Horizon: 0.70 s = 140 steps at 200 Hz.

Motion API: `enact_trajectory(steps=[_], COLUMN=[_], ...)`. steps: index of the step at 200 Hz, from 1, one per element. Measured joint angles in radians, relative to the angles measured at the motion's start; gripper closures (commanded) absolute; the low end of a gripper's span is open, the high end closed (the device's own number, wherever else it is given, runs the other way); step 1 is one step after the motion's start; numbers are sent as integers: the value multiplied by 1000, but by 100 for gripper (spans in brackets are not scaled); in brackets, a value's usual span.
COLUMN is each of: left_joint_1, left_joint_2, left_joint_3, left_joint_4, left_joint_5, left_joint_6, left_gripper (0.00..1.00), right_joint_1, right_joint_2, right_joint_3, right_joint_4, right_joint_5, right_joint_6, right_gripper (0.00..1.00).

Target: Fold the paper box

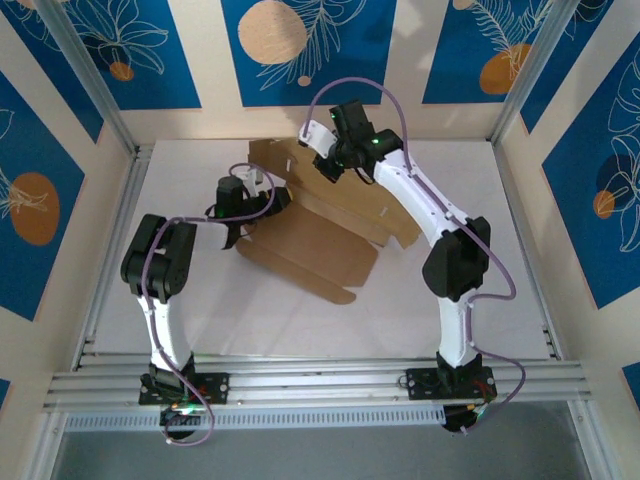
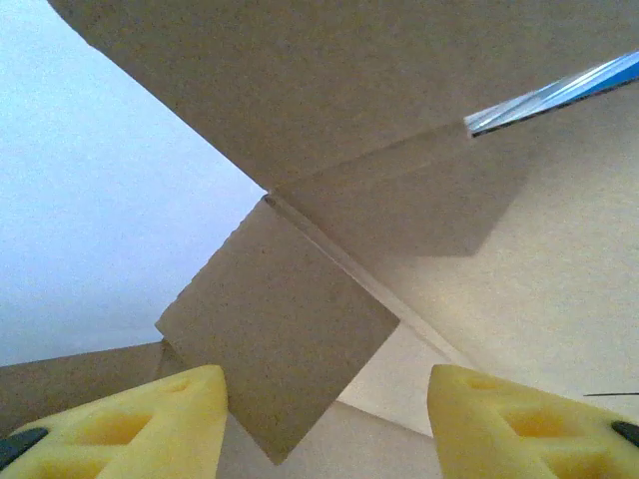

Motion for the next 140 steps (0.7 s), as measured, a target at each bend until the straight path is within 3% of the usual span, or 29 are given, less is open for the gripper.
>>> enact_trajectory(steps=[39,77,140], left_joint_1=[0,0,7], left_joint_2=[-72,-308,-723], left_joint_3=[-109,-207,-244], left_joint_4=[35,23,-239], left_joint_5=[-23,-66,-306], left_joint_6=[-86,-103,-16], left_gripper=[45,45,44], right_joint_1=[18,43,116], right_joint_2=[101,136,29], right_joint_3=[13,-3,-405], right_joint_4=[65,142,709], right_joint_5=[129,232,320], right_joint_6=[-162,-295,-649], right_gripper=[100,100,100])
